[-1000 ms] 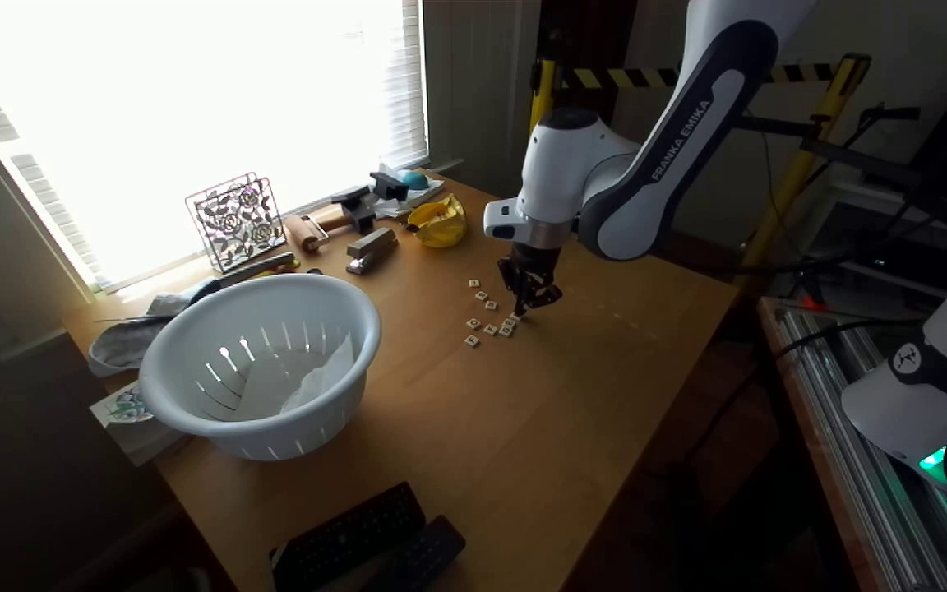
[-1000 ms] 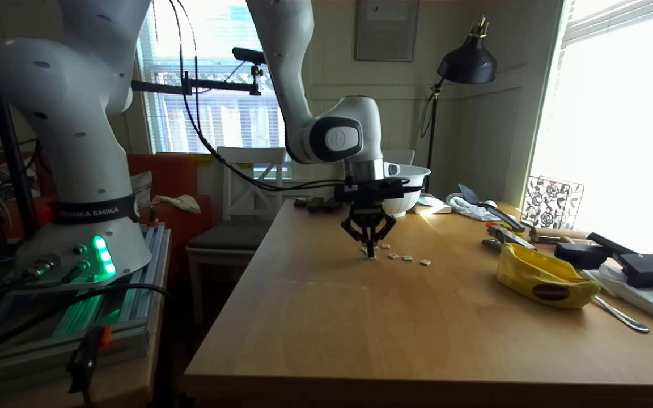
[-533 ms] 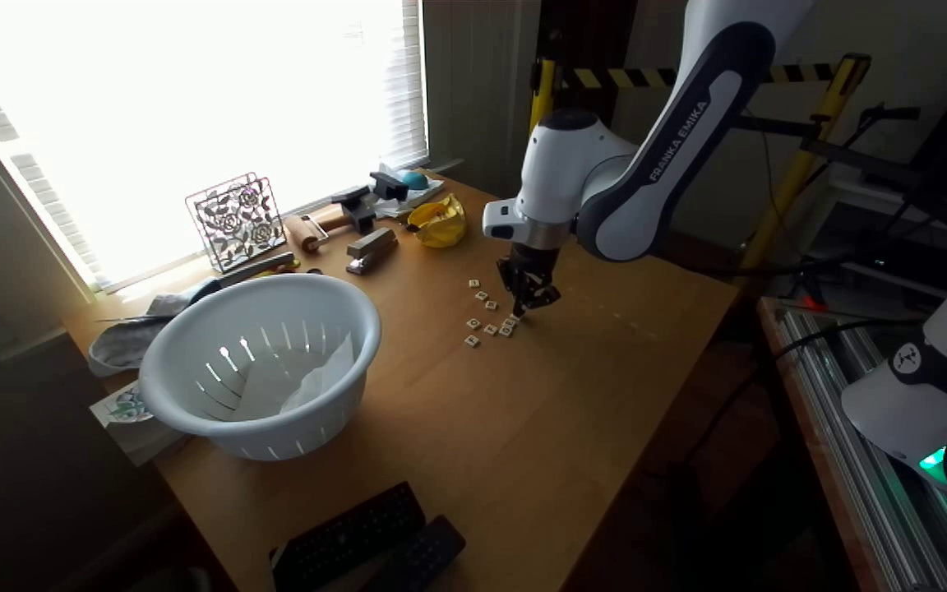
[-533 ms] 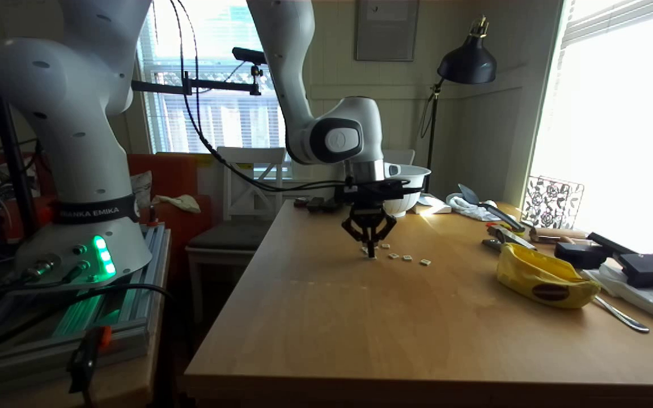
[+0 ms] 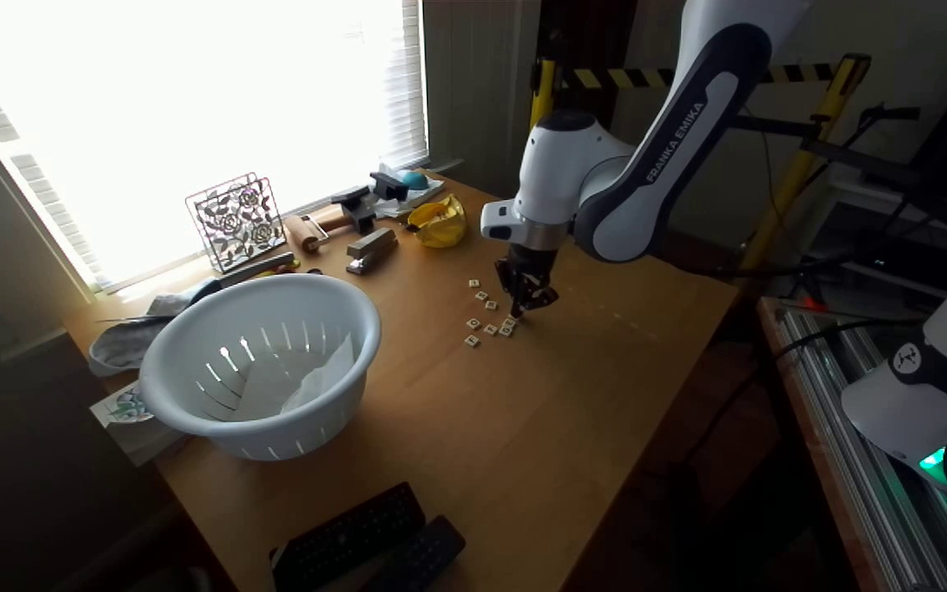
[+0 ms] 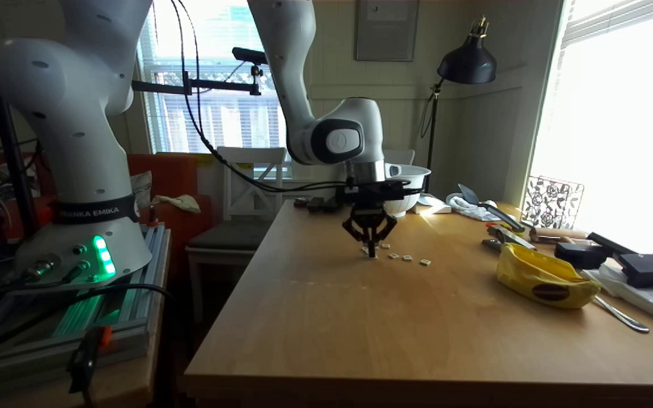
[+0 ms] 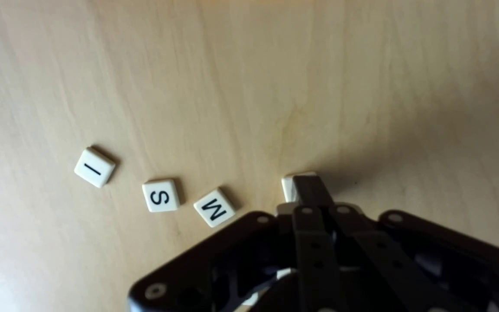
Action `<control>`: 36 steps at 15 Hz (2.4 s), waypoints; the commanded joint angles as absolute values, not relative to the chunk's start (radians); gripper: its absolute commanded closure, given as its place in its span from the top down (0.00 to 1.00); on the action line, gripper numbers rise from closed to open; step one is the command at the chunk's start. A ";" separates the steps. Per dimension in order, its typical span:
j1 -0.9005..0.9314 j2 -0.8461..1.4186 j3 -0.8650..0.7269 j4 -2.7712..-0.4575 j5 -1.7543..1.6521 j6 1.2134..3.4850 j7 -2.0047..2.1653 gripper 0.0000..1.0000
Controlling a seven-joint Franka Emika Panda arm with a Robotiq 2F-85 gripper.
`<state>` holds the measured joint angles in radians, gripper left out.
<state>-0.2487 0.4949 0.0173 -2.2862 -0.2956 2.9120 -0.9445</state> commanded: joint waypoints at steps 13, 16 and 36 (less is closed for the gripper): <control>-0.318 0.505 0.086 -2.264 -0.237 2.913 -0.975 0.00; -0.371 0.477 0.136 -2.281 -0.193 2.905 -1.007 0.00; -0.275 0.551 0.047 -2.111 -0.063 2.777 -0.662 0.00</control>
